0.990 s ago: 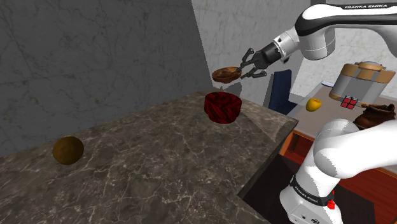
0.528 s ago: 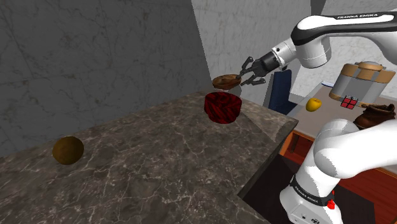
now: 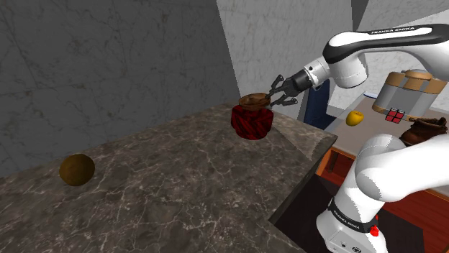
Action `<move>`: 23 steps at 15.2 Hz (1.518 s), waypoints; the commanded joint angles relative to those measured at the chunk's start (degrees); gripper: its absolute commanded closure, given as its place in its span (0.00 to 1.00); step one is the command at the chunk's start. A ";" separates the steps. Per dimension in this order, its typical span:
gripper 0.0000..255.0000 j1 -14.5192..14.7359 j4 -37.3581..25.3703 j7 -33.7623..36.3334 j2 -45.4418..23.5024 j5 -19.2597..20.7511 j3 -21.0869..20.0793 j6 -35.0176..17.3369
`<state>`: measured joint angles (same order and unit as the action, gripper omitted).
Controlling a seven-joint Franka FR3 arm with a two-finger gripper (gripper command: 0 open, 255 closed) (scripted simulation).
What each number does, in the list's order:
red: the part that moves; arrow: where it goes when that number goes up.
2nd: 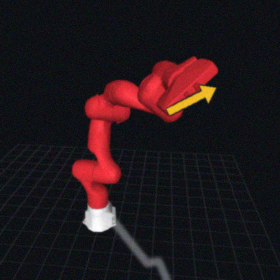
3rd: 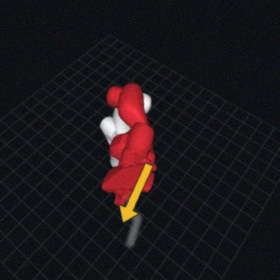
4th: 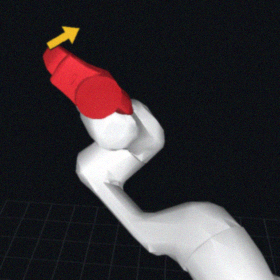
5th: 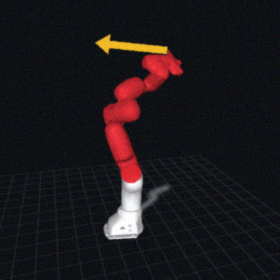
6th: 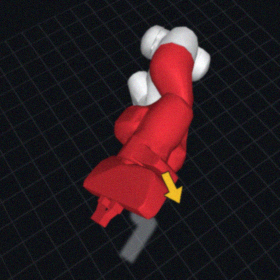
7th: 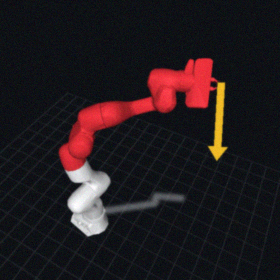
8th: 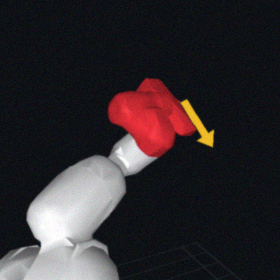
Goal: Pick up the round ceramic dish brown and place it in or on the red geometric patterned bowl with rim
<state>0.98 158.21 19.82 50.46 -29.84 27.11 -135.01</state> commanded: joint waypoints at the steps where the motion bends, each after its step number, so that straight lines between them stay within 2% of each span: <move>1: 1.00 0.41 1.39 -1.46 -0.35 -0.49 0.81 -1.60; 9: 1.00 0.40 1.39 -1.47 -0.35 -0.50 0.80 -1.60; 10: 0.00 0.34 1.44 -1.43 -0.25 -0.47 0.77 -1.55; 15: 0.00 0.40 1.40 -1.47 -0.35 -0.50 0.80 -1.60; 19: 0.00 -5.01 -1.34 0.73 4.32 3.95 1.33 7.58; 23: 0.00 -5.01 -1.34 0.73 4.32 3.95 1.34 7.58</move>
<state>-3.97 156.92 20.53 54.75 -25.95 28.42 -127.56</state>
